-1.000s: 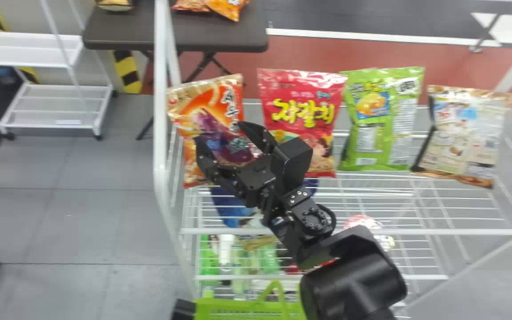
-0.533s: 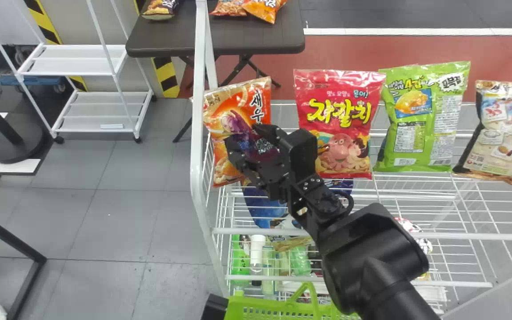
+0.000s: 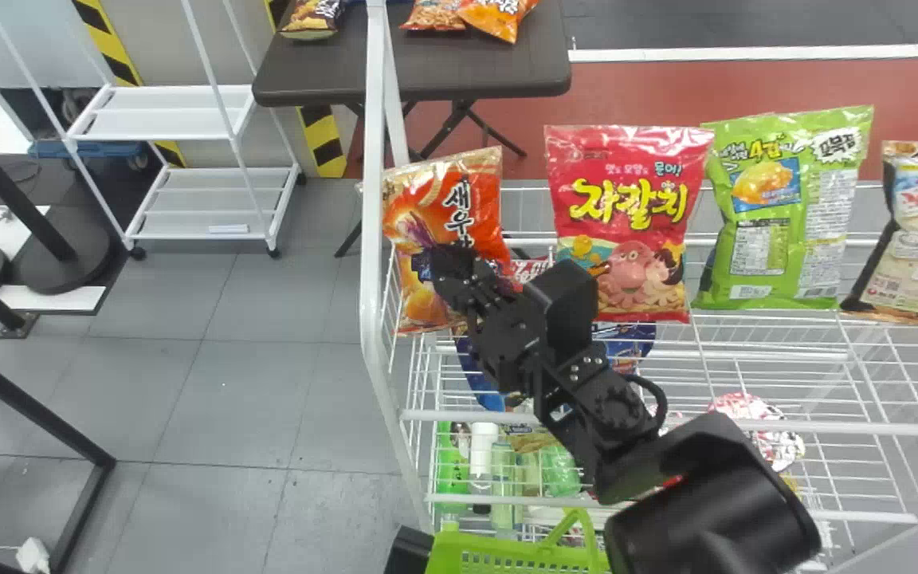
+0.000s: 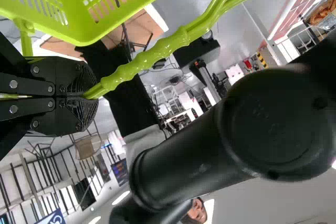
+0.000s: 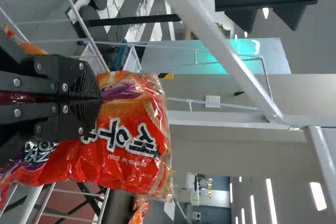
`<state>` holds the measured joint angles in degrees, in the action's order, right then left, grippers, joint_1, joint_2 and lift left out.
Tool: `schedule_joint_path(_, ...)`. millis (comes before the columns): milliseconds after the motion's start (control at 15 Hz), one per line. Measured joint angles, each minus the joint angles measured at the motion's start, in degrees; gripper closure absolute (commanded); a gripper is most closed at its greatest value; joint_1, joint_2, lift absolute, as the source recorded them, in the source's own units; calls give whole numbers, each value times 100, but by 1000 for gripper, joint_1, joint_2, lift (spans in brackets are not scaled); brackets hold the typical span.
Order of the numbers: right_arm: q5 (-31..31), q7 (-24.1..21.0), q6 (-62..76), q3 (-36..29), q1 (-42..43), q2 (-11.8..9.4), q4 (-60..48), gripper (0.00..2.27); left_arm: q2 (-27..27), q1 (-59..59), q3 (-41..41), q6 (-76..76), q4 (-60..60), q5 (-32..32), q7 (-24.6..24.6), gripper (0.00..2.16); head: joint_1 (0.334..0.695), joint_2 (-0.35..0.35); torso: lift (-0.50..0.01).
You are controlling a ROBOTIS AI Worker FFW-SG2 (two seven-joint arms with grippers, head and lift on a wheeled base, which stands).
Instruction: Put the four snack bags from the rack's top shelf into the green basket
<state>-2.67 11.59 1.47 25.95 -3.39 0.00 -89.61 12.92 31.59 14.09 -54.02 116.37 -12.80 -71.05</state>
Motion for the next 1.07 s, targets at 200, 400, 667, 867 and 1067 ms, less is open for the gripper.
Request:
schedule_joint_path(200, -252, -73, -341, -76, -760, -10, -1133, 2078, 0, 27, -43, 56, 0, -25, -55, 1730, 695, 79, 0)
schedule_joint_path(400, -429, -240, -653, -383, -1755, -292, -2439, 2074, -5, 71, -141, 244, -21, -125, -131, 1730, 695, 7, 0)
schedule_joint_path(667, -249, -289, -577, -1326, -3306, -828, -3976, 2078, -76, 54, -270, 290, -36, -132, -146, 1727, 695, -203, 0)
schedule_joint_path(867, -14, -209, -486, -2061, -4284, -1202, -4781, 2074, -181, 42, -361, 319, -101, -107, -155, 1730, 695, -350, 0)
schedule_joint_path(1067, 166, 97, -1147, -2826, -4992, -1330, -5339, 2074, -240, 84, -408, 332, -63, -100, -173, 1730, 695, -350, 0)
